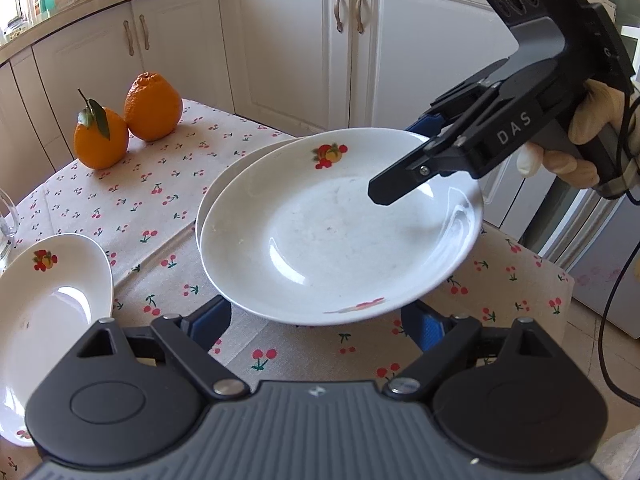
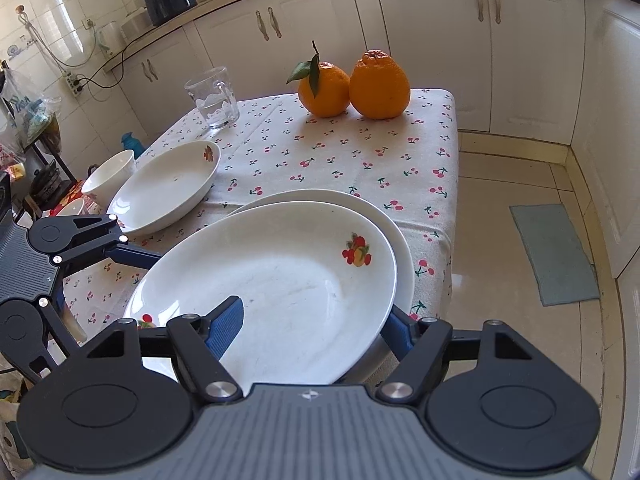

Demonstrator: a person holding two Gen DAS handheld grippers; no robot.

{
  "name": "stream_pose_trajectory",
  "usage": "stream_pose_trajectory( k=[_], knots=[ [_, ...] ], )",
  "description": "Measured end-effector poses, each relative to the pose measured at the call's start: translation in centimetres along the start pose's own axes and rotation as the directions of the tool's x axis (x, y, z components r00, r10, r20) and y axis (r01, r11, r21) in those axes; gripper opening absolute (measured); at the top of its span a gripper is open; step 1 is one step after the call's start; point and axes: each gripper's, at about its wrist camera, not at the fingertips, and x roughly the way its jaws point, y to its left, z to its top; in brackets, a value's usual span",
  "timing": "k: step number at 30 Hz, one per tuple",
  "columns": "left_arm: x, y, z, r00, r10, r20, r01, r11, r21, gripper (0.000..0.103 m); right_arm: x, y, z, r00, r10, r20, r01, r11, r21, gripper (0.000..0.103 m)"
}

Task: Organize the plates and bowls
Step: 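Lower the held plate onto the stained plate and open the right gripper, then withdraw the right gripper from the stacked plates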

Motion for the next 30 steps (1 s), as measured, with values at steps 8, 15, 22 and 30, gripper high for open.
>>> stream_pose_trajectory(
  k=[8, 15, 22, 30],
  knots=[
    [-0.6, -0.4, -0.2, 0.999, 0.026, 0.020, -0.026, 1.000, 0.003, 0.092, -0.9, 1.0, -0.3, 0.998, -0.060, -0.009, 0.060, 0.998, -0.004, 0.081],
    [-1.1, -0.6, -0.7, 0.999, 0.038, 0.032, -0.038, 0.999, -0.010, 0.092, -0.8, 2.1, -0.4, 0.992, -0.121, -0.035, 0.120, 0.992, -0.033, 0.081],
    [-2.6, -1.0, -1.3, 0.996, 0.054, 0.077, -0.052, 0.998, -0.036, 0.092, -0.6, 2.9, -0.4, 0.985, -0.162, -0.052, 0.159, 0.986, -0.053, 0.081],
    [-5.0, -1.5, -2.5, 0.987, 0.089, 0.135, -0.077, 0.993, -0.089, 0.092, -0.6, 3.2, -0.7, 0.978, -0.197, -0.068, 0.193, 0.980, -0.056, 0.082]
  ],
)
